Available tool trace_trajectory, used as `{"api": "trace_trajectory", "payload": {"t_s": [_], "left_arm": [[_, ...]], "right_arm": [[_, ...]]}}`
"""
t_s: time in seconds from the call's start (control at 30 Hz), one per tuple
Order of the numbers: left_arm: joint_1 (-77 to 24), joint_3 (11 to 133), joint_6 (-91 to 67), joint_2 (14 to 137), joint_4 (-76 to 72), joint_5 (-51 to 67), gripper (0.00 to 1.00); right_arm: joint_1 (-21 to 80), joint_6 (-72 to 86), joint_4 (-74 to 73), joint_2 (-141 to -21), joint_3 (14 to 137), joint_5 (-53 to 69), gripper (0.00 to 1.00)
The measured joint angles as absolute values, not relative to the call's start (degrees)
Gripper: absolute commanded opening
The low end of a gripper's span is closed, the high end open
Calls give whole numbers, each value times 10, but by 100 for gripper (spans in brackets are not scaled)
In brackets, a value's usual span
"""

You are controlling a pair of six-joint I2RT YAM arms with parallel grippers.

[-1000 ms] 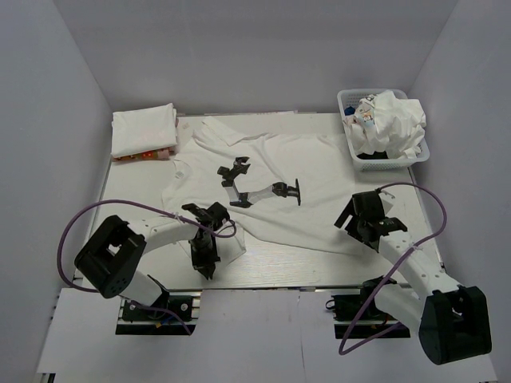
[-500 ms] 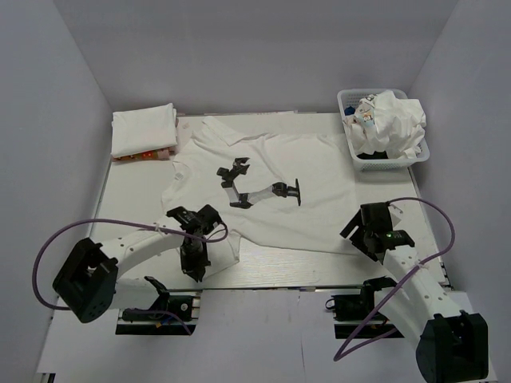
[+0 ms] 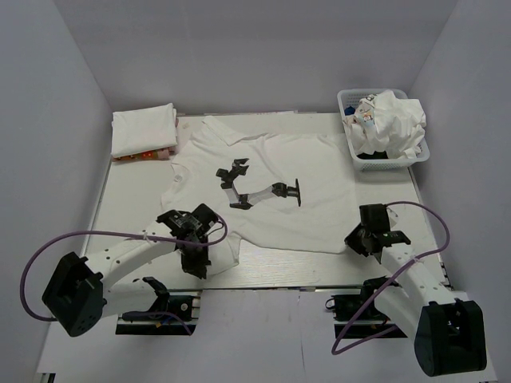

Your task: Fold and stack the t-shirts

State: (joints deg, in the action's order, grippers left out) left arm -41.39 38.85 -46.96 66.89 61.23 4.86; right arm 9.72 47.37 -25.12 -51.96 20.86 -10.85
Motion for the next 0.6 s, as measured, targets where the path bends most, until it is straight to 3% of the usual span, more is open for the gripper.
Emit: {"api": "trace_trajectory", "payload": {"t_s": [0.03, 0.3, 0.6], "left_arm": [[-414, 390, -467, 665, 606, 50, 0], [-406, 461, -454, 657, 517, 16, 0], [-394, 536, -471, 697, 446, -170, 0]], "right_arm": [[97, 474, -252, -519, 208, -107, 0], [97, 455, -257, -504, 218, -96, 0], [97, 422, -225, -598, 322, -93, 0]]}}
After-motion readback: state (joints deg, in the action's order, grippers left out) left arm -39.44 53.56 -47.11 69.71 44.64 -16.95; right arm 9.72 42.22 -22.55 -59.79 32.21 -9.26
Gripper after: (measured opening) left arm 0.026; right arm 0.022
